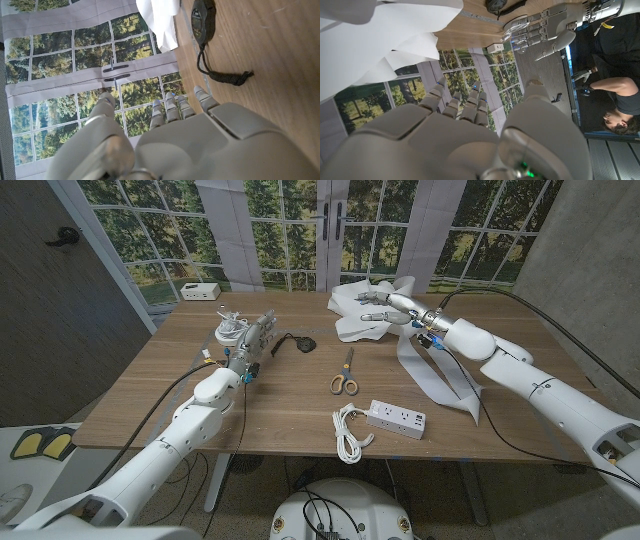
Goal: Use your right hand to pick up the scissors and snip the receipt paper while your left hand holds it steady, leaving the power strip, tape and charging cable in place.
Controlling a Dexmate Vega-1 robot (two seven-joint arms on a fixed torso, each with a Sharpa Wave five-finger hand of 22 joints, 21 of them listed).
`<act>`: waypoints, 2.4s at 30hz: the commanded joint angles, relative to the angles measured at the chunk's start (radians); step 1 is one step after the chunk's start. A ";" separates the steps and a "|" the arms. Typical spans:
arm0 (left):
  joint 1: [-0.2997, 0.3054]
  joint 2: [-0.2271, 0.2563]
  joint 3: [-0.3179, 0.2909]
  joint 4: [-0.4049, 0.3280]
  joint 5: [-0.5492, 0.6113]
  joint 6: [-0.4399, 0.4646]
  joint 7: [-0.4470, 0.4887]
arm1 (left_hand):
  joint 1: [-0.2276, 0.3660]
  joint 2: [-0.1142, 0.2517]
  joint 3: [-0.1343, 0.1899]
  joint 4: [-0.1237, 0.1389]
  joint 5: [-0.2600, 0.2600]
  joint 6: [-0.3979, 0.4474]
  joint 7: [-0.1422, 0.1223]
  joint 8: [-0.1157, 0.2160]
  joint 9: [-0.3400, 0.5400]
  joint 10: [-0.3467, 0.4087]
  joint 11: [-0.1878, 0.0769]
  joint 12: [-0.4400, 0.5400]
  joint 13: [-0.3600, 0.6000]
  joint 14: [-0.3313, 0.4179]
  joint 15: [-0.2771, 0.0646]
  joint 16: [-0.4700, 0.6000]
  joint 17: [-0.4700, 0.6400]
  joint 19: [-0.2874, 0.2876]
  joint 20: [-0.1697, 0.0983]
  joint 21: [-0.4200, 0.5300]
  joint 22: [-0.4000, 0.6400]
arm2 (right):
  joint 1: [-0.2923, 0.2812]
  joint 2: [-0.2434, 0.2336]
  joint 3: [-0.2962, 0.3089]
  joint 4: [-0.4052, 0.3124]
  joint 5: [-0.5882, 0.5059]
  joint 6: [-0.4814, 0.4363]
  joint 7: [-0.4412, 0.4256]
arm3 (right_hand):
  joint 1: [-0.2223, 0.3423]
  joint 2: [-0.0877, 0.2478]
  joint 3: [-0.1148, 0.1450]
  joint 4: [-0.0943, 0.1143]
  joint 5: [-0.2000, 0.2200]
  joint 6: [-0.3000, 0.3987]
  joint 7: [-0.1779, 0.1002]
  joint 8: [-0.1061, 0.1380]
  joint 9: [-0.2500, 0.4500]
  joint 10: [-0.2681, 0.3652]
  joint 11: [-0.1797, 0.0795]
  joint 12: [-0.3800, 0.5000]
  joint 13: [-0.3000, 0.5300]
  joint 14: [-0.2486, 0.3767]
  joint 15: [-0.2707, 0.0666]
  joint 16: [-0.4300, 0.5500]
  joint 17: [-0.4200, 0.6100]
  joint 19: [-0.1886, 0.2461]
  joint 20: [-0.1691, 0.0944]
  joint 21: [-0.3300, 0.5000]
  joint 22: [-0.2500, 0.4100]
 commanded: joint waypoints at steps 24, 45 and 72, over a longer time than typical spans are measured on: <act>0.045 0.023 -0.026 -0.041 -0.007 -0.012 0.023 | 0.002 0.000 -0.007 -0.001 0.006 0.017 0.000 0.004 0.005 0.045 -0.009 0.014 0.005 0.012 -0.003 0.004 0.002 0.000 -0.004 0.006 0.005 | 0.120 0.030 -0.057 0.074 -0.054 0.102 0.099 | 0.046 -0.012 0.014 -0.008 0.003 0.015 -0.012 -0.005 0.006 0.018 -0.014 -0.012 0.006 0.017 -0.076 0.003 0.000 0.009 0.000 0.005 0.002; 0.038 0.015 -0.027 -0.017 -0.010 -0.019 0.019 | 0.003 0.000 -0.009 -0.002 0.006 0.028 -0.001 0.004 0.005 0.052 0.001 0.012 0.005 0.017 -0.004 0.004 0.002 0.004 -0.007 0.008 0.005 | 0.152 0.043 -0.076 0.080 -0.103 0.141 0.112 | 0.051 -0.015 0.014 -0.002 0.001 0.021 -0.008 -0.007 0.007 0.028 -0.013 -0.014 0.008 0.031 -0.075 0.006 0.001 0.018 0.009 0.006 0.002; 0.043 0.010 -0.020 -0.034 0.003 -0.006 0.048 | 0.002 0.001 -0.010 -0.002 0.006 0.029 0.000 0.001 0.005 0.053 -0.002 0.009 0.005 0.018 -0.005 0.003 0.002 0.005 -0.007 0.007 0.005 | 0.189 0.061 -0.093 0.139 -0.103 0.201 0.146 | 0.070 -0.010 0.022 -0.004 0.001 0.027 -0.016 -0.008 0.007 0.032 -0.018 -0.018 0.009 0.032 -0.076 0.003 0.001 0.020 0.011 0.005 0.002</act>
